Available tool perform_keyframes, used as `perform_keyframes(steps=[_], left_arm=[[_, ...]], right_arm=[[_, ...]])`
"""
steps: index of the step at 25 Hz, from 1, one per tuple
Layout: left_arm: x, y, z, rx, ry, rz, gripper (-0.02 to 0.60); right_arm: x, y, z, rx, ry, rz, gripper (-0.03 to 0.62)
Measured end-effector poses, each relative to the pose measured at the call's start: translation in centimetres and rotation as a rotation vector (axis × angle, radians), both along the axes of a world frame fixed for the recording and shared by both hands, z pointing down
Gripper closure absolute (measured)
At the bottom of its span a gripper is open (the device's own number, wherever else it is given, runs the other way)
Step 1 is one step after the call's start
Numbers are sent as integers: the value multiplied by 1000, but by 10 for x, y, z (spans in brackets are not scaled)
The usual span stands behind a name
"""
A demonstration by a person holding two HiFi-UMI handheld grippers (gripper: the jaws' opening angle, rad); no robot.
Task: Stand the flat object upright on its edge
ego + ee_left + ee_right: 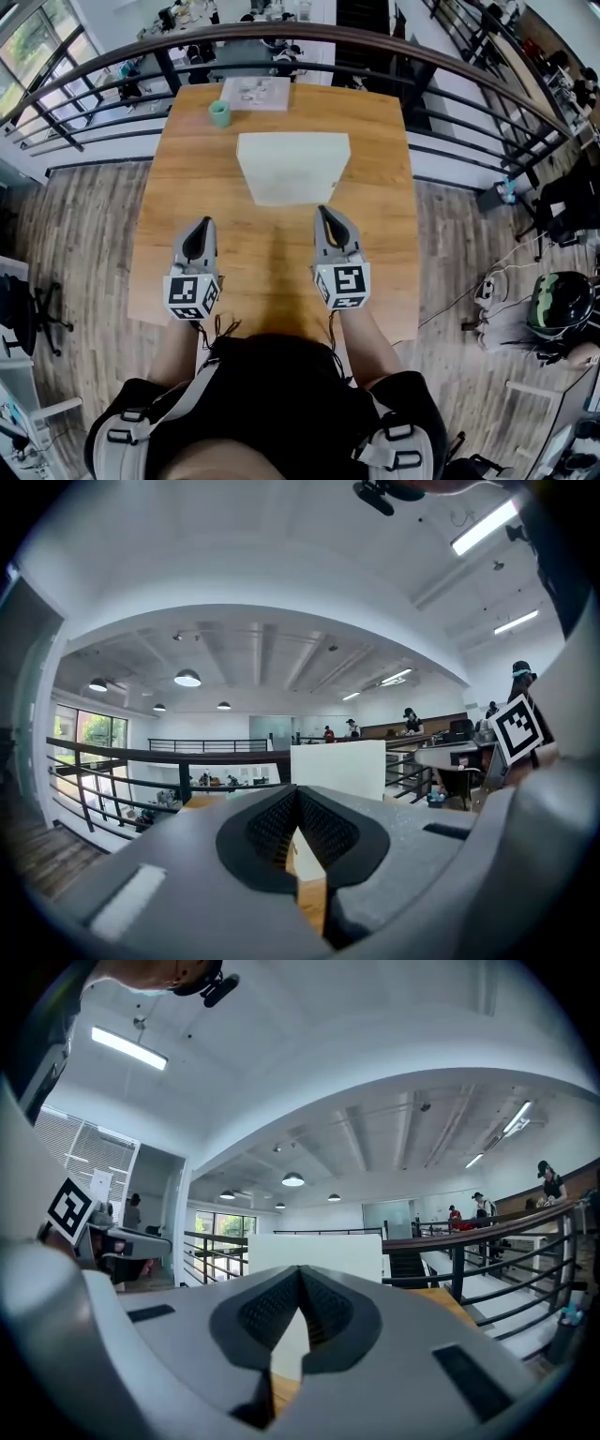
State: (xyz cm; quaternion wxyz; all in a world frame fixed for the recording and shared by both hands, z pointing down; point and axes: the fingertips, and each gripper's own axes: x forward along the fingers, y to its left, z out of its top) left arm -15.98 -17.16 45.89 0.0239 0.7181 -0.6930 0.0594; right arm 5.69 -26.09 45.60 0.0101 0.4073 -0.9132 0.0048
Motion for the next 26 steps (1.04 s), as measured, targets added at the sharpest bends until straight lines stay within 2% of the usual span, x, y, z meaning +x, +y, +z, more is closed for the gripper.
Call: perform_keyframes(steps=[3,7,12,26], left_arm=[[-12,7,11,-22,-1,-32,577],[-24,9,11,-6,9,-71,577],[-23,8,9,5,7,-55,577],[-20,6,5,24,12,-51,577]], right_arm=[[2,2,3,-9,4,21,589],[-1,2,4,-10,-4,42,589],[-4,2,1,3,-9,67,589],[-7,7,6,-11,-14,54,589]])
